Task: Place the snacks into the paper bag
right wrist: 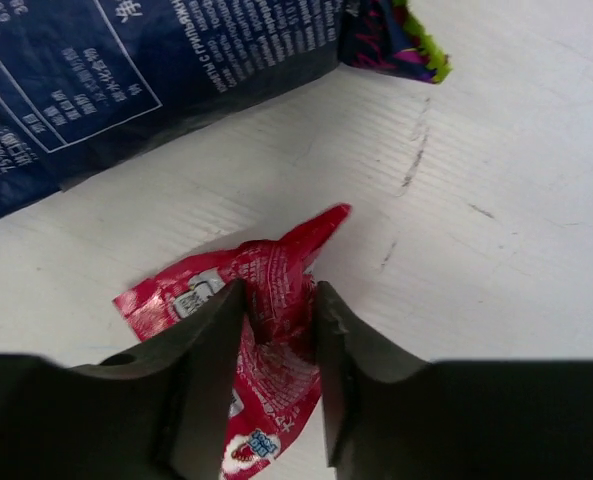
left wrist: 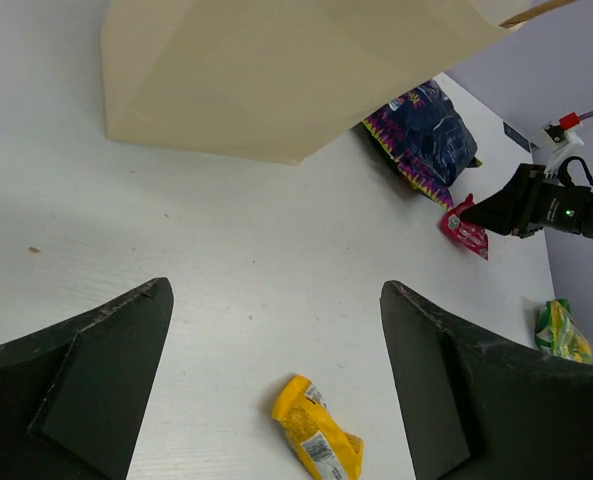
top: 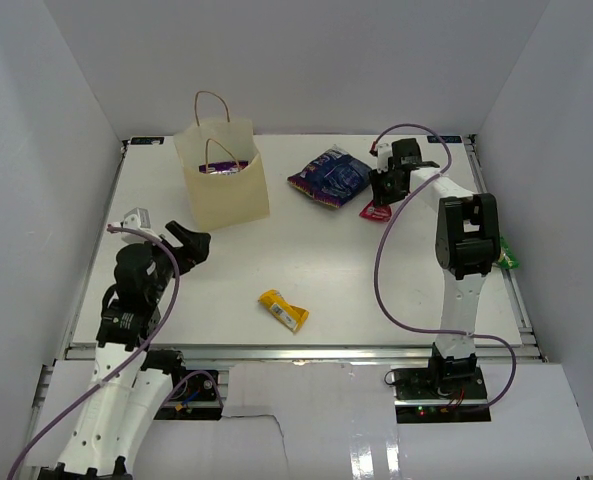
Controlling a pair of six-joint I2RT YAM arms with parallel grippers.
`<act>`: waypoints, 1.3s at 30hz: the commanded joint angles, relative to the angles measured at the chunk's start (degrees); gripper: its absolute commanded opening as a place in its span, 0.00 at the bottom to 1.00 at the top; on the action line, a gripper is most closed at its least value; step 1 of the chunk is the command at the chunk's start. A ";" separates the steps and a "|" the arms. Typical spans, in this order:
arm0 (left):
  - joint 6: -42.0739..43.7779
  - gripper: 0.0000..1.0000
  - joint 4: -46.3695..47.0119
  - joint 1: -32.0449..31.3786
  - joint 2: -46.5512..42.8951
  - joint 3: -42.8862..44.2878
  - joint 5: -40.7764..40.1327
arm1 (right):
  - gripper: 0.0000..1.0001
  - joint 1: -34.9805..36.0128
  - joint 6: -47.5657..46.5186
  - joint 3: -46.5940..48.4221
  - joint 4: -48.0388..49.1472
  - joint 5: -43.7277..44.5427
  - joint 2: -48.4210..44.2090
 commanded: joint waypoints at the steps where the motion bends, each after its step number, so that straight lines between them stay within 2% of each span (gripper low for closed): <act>1: -3.60 0.95 1.84 0.32 1.75 0.46 4.22 | 0.36 -0.38 -2.31 -1.78 -1.16 -6.01 -1.42; 3: -3.60 0.95 2.46 0.32 4.12 0.81 6.15 | 0.24 -0.38 -2.58 -3.18 -1.34 -7.42 -2.30; 5: -3.43 0.95 3.68 0.32 5.88 0.90 7.91 | 0.18 -0.73 -3.98 -4.15 -1.42 -9.70 -4.40; 6: -3.34 0.95 3.95 0.32 6.32 0.64 9.92 | 0.15 -1.17 -4.86 -5.72 -1.43 -13.98 -7.02; 12: -5.61 0.95 8.25 0.32 9.66 -3.57 20.47 | 0.14 -0.30 -15.84 -8.64 -3.01 -36.39 -18.98; 16: -8.96 0.95 10.10 0.32 10.28 -6.99 24.43 | 0.12 6.01 -16.30 -2.42 -2.84 -39.86 -21.99; 19: -10.80 0.95 11.16 0.32 10.10 -9.20 25.14 | 0.08 12.33 -10.77 7.51 1.71 -36.01 -20.33; 20: -11.07 0.95 11.16 0.32 10.19 -9.64 25.75 | 0.08 14.11 -9.19 13.54 3.30 -33.82 -19.54; 24: -12.38 0.94 10.90 0.32 11.16 -11.66 27.95 | 0.08 23.85 -2.68 29.83 9.72 -20.04 -10.25; 27: -13.44 0.94 10.81 0.32 10.90 -13.16 29.97 | 0.08 27.21 -0.48 38.44 16.04 -11.95 -4.61; 29: -13.97 0.94 10.37 0.32 9.41 -14.29 30.94 | 0.08 29.76 0.14 38.47 25.05 -8.42 -3.63; 32: -14.94 0.94 9.06 0.32 6.43 -15.79 31.47 | 0.08 32.92 -0.82 36.97 33.61 -2.87 -1.26; 36: -17.31 0.93 7.12 0.32 5.01 -17.03 31.91 | 0.09 35.39 -2.14 37.42 37.15 0.30 1.03; 39: -18.19 0.92 6.94 0.23 5.62 -17.38 32.96 | 0.13 36.18 -2.23 37.07 38.65 1.36 2.44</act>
